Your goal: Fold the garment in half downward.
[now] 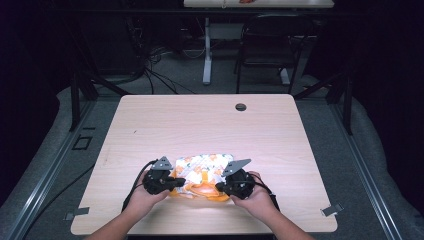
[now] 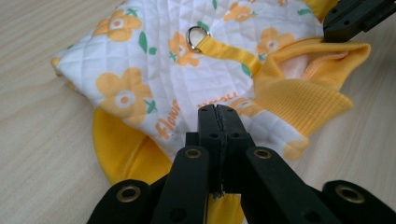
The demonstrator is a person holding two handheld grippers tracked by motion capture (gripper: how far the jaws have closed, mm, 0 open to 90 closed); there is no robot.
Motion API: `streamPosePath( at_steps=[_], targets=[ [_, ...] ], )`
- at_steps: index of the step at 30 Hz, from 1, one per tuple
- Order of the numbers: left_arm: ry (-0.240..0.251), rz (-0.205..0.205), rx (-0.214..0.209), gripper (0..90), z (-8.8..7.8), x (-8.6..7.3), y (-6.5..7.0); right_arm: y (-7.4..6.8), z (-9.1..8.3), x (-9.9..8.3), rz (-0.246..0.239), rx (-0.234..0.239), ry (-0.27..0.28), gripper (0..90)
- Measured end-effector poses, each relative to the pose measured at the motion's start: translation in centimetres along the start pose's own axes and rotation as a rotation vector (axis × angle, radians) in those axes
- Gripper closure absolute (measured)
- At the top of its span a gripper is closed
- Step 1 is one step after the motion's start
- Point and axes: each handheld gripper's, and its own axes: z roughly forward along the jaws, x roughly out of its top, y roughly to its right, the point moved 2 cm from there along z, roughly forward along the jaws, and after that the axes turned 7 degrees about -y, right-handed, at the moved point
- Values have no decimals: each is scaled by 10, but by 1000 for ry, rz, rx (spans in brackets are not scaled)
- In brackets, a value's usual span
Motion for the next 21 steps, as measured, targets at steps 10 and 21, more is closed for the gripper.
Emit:
streamPosePath(
  at_steps=[10, 21],
  targets=[
    [-22, 11, 11, 898, 9, -11, -2, -2, 15, -16, 18, 13, -37, 900],
    [-23, 6, 6, 899, 12, -12, -5, 1, 20, -18, 43, 31, -25, 900]
  ],
)
